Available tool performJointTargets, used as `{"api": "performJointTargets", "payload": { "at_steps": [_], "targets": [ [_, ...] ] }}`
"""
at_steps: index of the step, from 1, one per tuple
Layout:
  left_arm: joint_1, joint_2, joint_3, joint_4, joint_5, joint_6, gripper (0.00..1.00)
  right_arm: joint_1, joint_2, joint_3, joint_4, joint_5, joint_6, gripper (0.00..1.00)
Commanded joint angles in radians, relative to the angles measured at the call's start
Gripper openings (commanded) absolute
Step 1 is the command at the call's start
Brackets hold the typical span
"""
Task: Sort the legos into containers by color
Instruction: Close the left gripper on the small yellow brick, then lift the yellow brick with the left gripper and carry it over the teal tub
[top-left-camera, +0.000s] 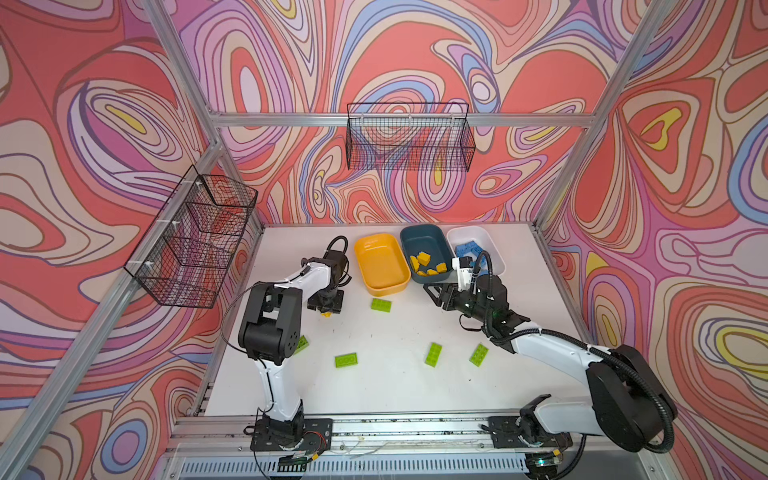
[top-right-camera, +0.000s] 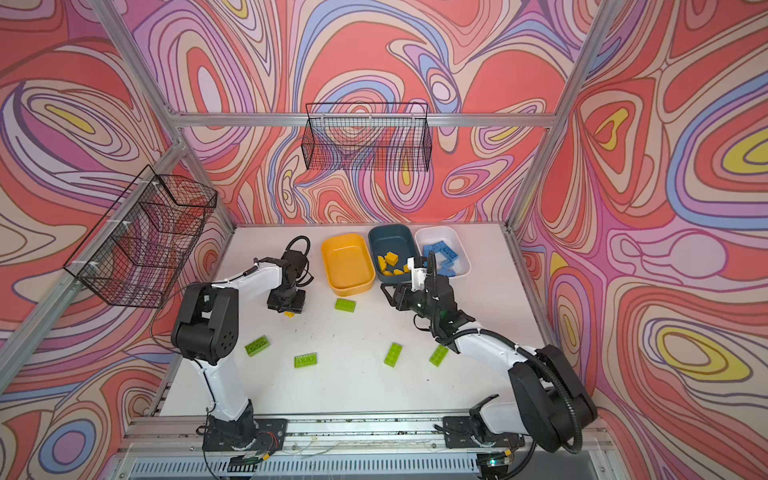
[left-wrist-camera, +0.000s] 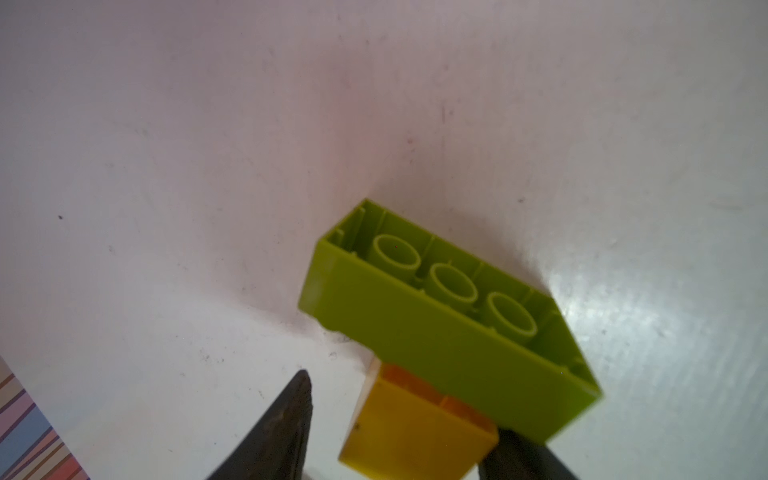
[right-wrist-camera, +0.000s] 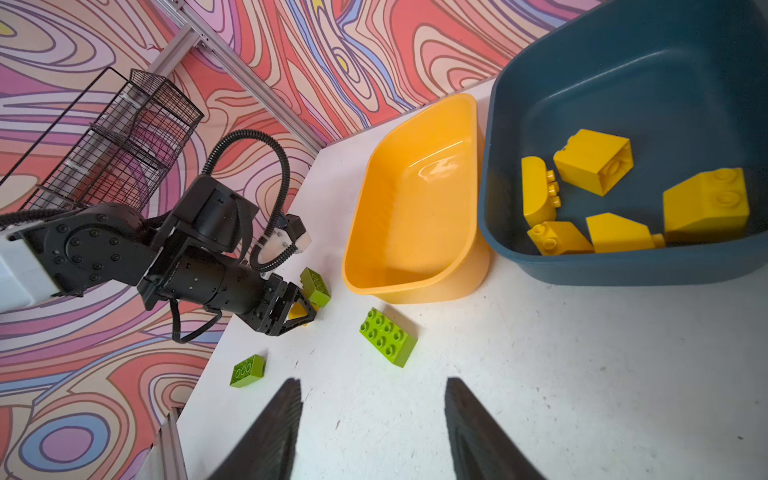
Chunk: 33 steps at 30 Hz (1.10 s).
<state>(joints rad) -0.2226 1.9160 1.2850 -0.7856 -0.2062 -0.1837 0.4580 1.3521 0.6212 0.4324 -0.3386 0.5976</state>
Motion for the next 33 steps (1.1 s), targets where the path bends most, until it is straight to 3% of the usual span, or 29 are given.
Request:
{"api": "performJointTargets", "payload": {
  "at_steps": [1, 6, 10, 17, 26, 33],
  "targets": [
    [0.005, 0.014, 0.004, 0.002, 0.007, 0.004, 0.51, 0.002, 0.015, -0.014, 0.029, -0.010, 0.014, 0.58],
    [0.005, -0.004, -0.001, 0.006, 0.019, -0.007, 0.31, 0.003, 0.019, -0.014, 0.029, -0.010, 0.014, 0.58],
    [0.005, -0.031, -0.012, 0.006, 0.021, -0.016, 0.25, 0.006, 0.028, -0.008, 0.026, -0.015, 0.015, 0.58],
    [0.003, -0.115, -0.036, -0.002, 0.062, -0.062, 0.23, 0.012, 0.025, -0.014, 0.026, -0.011, 0.014, 0.58],
    [-0.026, -0.281, -0.008, 0.002, 0.213, -0.179, 0.23, 0.021, 0.018, -0.020, 0.037, -0.013, 0.027, 0.58],
    [-0.133, -0.253, 0.133, 0.060, 0.269, -0.251, 0.23, 0.021, -0.020, -0.021, 0.014, -0.027, 0.042, 0.58]
  ]
}}
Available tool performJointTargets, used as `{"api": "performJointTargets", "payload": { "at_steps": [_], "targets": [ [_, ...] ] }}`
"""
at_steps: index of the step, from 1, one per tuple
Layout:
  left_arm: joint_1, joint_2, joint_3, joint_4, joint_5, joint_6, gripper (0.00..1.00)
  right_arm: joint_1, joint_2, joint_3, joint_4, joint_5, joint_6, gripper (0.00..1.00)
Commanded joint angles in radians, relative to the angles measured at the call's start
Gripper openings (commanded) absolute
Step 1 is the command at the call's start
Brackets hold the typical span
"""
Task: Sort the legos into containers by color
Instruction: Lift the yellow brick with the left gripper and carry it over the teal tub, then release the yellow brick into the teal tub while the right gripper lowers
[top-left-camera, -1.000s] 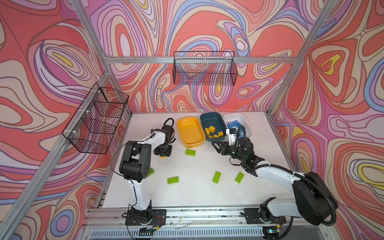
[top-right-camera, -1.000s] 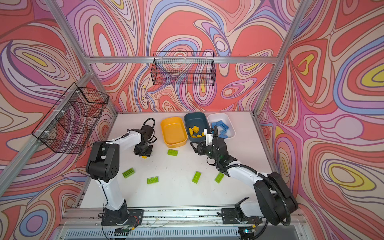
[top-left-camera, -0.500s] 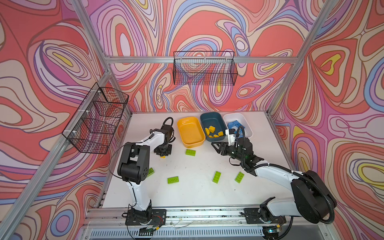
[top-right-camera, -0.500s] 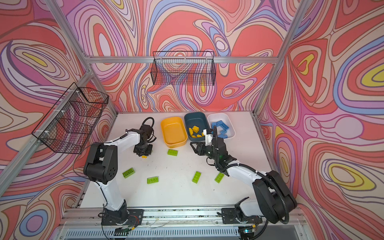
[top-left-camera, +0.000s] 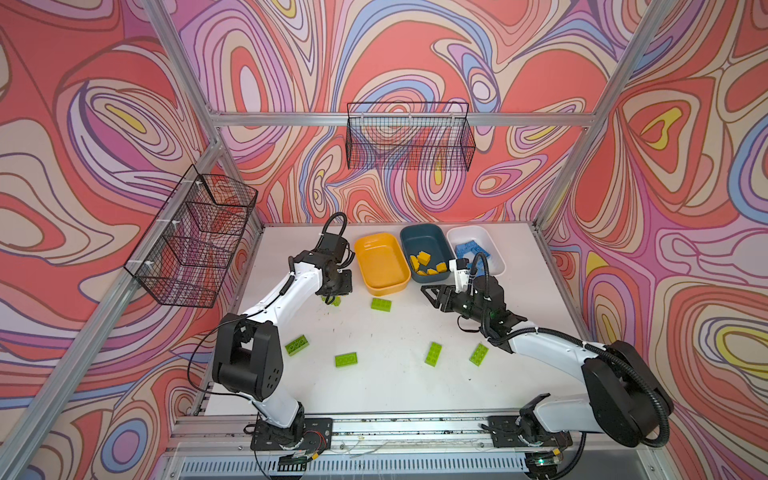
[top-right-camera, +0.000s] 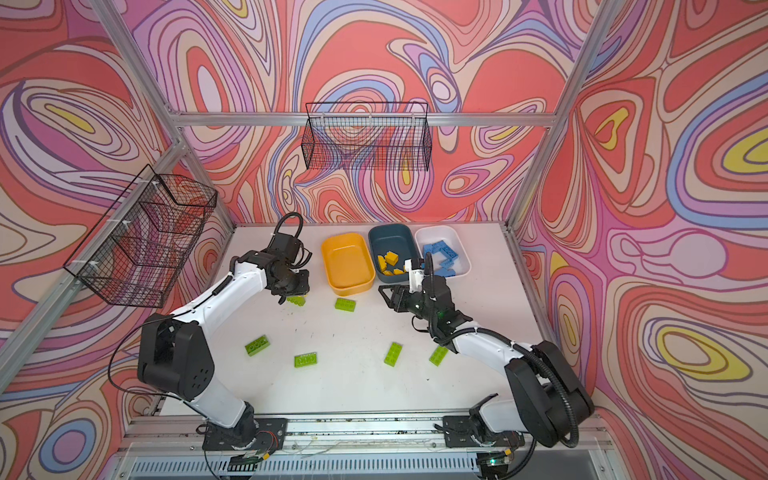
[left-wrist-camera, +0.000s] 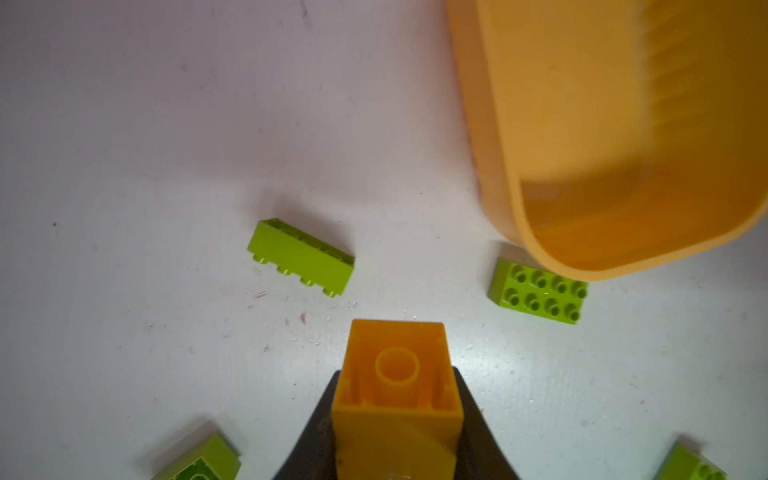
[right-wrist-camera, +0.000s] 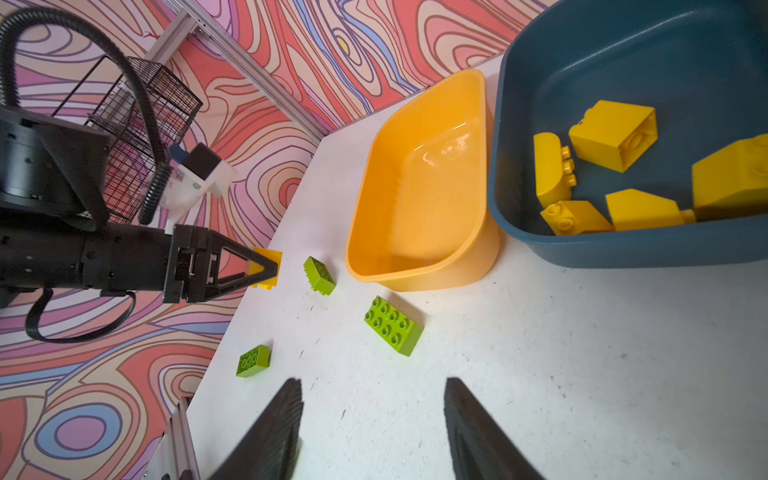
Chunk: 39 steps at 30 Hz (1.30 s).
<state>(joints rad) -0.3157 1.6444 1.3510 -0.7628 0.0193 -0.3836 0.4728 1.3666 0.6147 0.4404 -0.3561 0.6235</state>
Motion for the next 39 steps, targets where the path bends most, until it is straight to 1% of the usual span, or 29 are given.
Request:
{"api": "performJointTargets", "payload": {
  "at_steps": [1, 9, 12, 17, 21, 27, 32, 34, 39],
  "targets": [
    [-0.057, 0.035, 0.094, 0.042, 0.047, -0.057, 0.23, 0.006, -0.044, -0.015, 0.002, -0.011, 0.020, 0.58],
    [-0.162, 0.229, 0.349, 0.110, 0.086, -0.088, 0.23, 0.006, -0.138, -0.059, -0.055, 0.018, 0.028, 0.58],
    [-0.179, 0.308, 0.425, 0.136, 0.120, -0.105, 0.23, 0.008, -0.177, -0.067, -0.132, 0.023, -0.004, 0.58],
    [-0.204, 0.408, 0.480, 0.255, 0.172, -0.149, 0.24, 0.008, -0.260, -0.077, -0.301, 0.050, -0.067, 0.58],
    [-0.235, 0.522, 0.595, 0.298, 0.200, -0.172, 0.24, 0.008, -0.310, -0.102, -0.351, 0.058, -0.079, 0.58],
    [-0.282, 0.713, 0.828, 0.296, 0.214, -0.205, 0.24, 0.007, -0.340, -0.109, -0.396, 0.078, -0.112, 0.58],
    [-0.284, 0.831, 0.962, 0.283, 0.201, -0.241, 0.25, 0.008, -0.364, -0.107, -0.434, 0.080, -0.125, 0.58],
    [-0.284, 0.852, 0.983, 0.278, 0.190, -0.248, 0.26, 0.009, -0.372, -0.109, -0.443, 0.082, -0.128, 0.58],
    [-0.285, 0.855, 0.978, 0.302, 0.172, -0.261, 0.28, 0.008, -0.377, -0.112, -0.455, 0.082, -0.131, 0.58]
  ]
}}
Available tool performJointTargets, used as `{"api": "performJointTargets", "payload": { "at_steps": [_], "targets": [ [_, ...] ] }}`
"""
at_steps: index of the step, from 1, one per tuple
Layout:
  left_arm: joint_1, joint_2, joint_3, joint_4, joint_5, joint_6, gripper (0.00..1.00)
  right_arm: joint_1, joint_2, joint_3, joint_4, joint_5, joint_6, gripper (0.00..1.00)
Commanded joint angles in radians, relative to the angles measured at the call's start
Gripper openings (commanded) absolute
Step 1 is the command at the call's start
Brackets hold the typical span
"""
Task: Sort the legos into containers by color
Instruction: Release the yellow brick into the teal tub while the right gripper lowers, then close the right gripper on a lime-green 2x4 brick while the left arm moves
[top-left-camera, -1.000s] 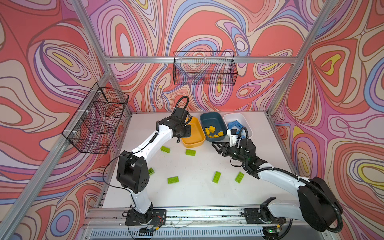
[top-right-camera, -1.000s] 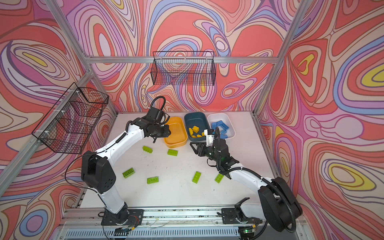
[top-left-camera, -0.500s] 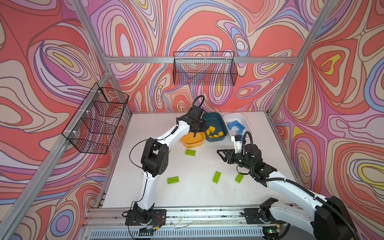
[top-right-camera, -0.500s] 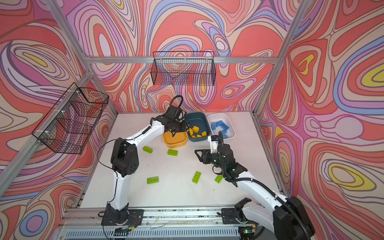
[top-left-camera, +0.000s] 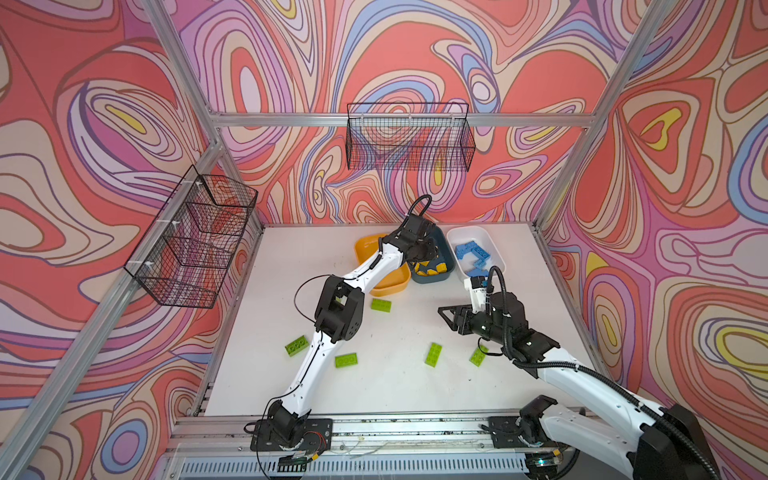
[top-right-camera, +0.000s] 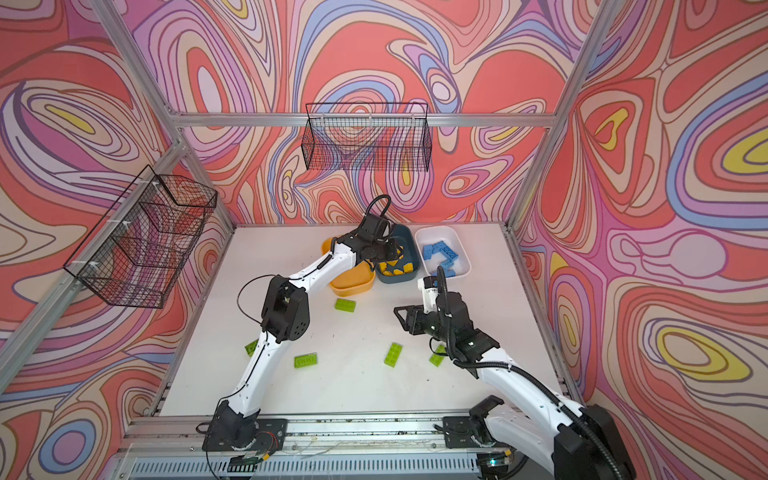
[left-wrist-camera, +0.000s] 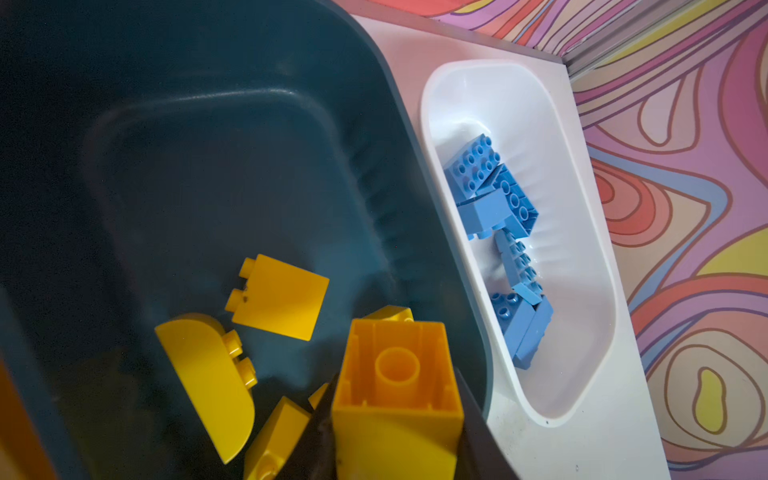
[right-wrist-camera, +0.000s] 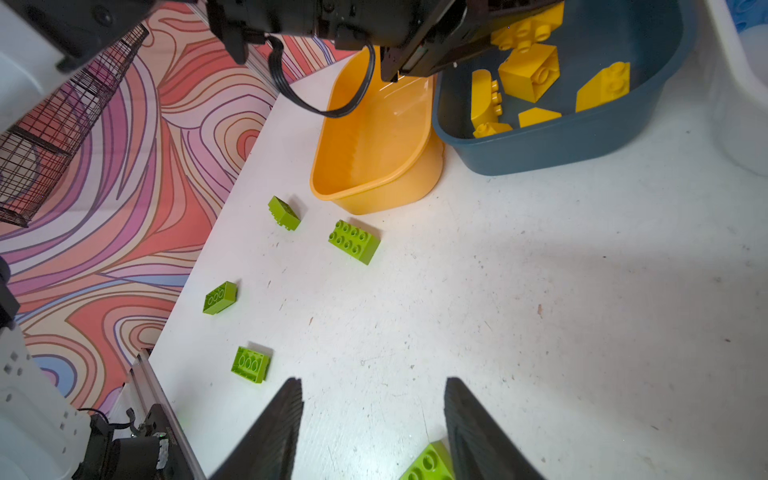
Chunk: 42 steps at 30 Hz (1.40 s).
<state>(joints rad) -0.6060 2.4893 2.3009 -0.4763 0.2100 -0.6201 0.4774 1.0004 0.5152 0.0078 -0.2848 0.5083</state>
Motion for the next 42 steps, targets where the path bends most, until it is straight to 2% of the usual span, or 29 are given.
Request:
{"api": "performJointTargets", "payload": {
  "at_steps": [1, 4, 9, 11, 16, 21, 30, 34, 42],
  "targets": [
    [0.006, 0.010, 0.028, 0.018, -0.017, -0.027, 0.28, 0.003, -0.010, -0.012, -0.023, 0.010, -0.016, 0.58],
    [0.006, 0.008, 0.030, 0.024, -0.019, -0.030, 0.35, 0.004, -0.004, -0.005, -0.029, 0.010, -0.016, 0.58],
    [0.006, -0.024, 0.029, 0.001, -0.049, -0.018, 0.56, 0.005, 0.019, 0.026, -0.110, 0.058, -0.037, 0.58],
    [0.006, -0.055, 0.007, -0.005, -0.071, -0.005, 0.60, 0.015, 0.038, 0.055, -0.160, 0.076, -0.043, 0.58],
    [0.006, -0.220, -0.132, 0.030, -0.128, 0.033, 0.67, 0.112, 0.061, 0.098, -0.269, 0.222, 0.004, 0.58],
    [0.006, -0.473, -0.360, 0.085, -0.183, 0.082, 0.69, 0.235, 0.046, 0.074, -0.332, 0.351, 0.100, 0.59],
    [0.006, -0.970, -0.882, 0.149, -0.261, 0.092, 0.69, 0.411, 0.105, 0.016, -0.348, 0.455, 0.281, 0.62],
    [0.006, -1.171, -1.085, 0.129, -0.286, 0.073, 0.68, 0.428, 0.190, 0.025, -0.320, 0.446, 0.330, 0.64],
    [0.006, -1.481, -1.301, 0.006, -0.367, 0.080, 0.67, 0.447, 0.328, 0.049, -0.260, 0.448, 0.371, 0.65]
  ]
}}
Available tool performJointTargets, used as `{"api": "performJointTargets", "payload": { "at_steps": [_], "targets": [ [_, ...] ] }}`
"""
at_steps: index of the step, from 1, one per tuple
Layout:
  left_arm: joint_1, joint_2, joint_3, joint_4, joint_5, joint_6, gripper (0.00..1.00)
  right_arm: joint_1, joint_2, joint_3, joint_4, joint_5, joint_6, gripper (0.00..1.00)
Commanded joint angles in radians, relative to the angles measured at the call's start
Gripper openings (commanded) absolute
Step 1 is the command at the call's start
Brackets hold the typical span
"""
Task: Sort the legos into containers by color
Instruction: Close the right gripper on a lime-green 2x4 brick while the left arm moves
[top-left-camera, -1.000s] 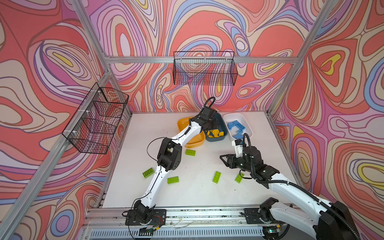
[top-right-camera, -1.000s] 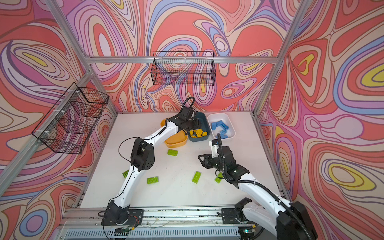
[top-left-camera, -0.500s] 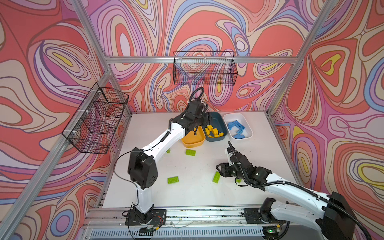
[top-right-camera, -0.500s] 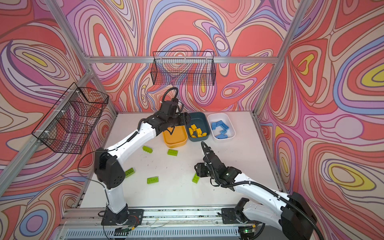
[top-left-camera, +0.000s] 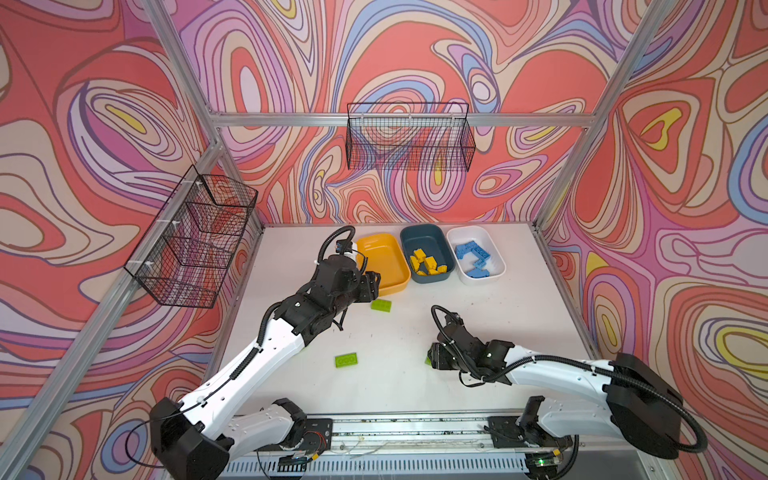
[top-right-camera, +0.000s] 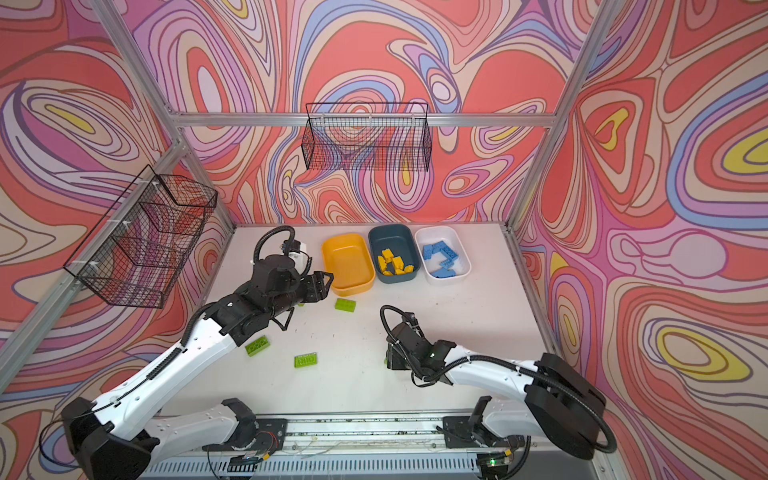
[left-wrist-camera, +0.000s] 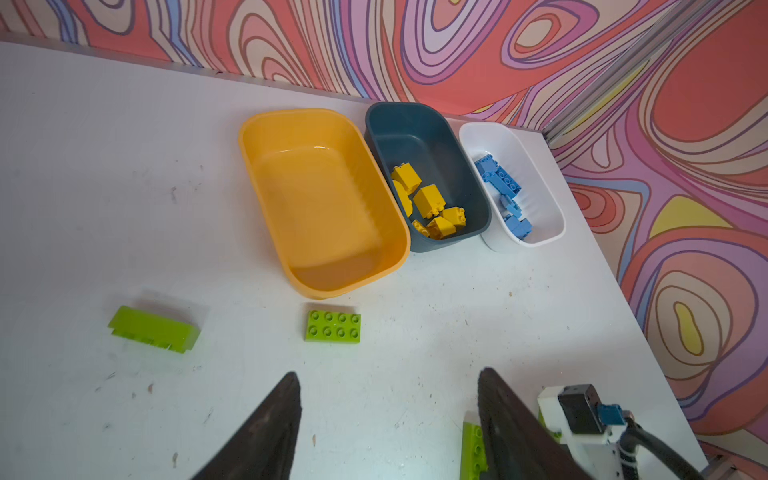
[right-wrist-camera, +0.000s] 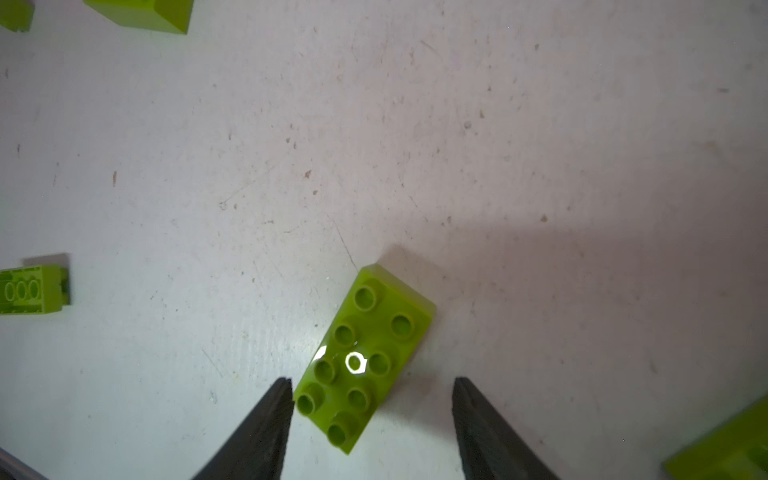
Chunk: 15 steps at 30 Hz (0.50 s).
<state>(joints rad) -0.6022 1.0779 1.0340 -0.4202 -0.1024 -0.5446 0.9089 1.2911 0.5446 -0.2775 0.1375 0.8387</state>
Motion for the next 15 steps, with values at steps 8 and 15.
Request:
{"api": "performJointTargets", "payload": {
  "at_steps": [8, 15],
  "targets": [
    [0.002, -0.226, -0.151, -0.114, -0.112, -0.014, 0.67, 0.079, 0.179, 0.124, 0.007, 0.062, 0.015, 0.64],
    [0.002, -0.281, -0.189, -0.143, -0.121, -0.026, 0.66, 0.133, 0.285, 0.213, -0.069, 0.133, -0.023, 0.56]
  ]
}}
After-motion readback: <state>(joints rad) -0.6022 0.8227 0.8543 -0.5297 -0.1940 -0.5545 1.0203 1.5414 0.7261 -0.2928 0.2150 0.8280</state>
